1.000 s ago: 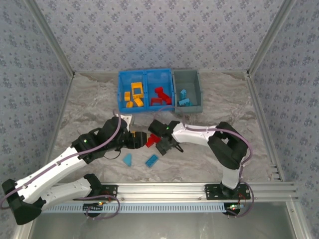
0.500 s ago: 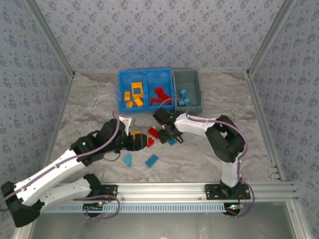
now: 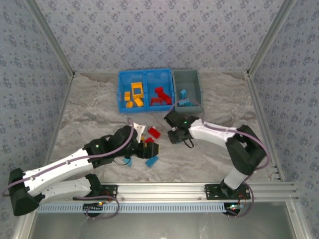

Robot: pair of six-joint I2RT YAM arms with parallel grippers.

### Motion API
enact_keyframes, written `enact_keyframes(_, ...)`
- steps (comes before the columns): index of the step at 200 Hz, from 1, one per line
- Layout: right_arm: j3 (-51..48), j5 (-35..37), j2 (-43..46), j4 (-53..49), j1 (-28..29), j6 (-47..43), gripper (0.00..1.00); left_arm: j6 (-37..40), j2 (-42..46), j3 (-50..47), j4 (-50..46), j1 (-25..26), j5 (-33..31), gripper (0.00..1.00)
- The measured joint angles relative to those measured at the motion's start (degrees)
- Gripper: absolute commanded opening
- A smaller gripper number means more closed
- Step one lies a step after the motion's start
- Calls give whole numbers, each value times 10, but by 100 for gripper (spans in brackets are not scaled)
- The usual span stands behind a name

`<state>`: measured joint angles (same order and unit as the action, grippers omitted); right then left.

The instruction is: Sort the legos into containers by color

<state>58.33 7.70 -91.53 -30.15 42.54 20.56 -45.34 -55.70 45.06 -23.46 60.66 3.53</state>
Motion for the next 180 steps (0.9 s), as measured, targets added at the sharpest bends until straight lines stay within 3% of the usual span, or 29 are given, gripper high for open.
enact_keyframes(30,44,36,43,-18,-78,-3,34,2,-49,10,27,9,-19,70)
enact_keyframes(68,206,80,-75,-30,-153,-21,33,14,-99,63,54,9,-58,69)
enact_keyframes(121,413,150,-269,-84,-183,-41,34,28,-145,111,87,9,-74,69)
enact_keyframes(153,470,169,-331,-113,-195,-49,37,28,-150,111,87,9,-75,69)
enact_keyframes(180,480,177,-354,-126,-198,-50,46,28,-150,111,86,9,-75,69)
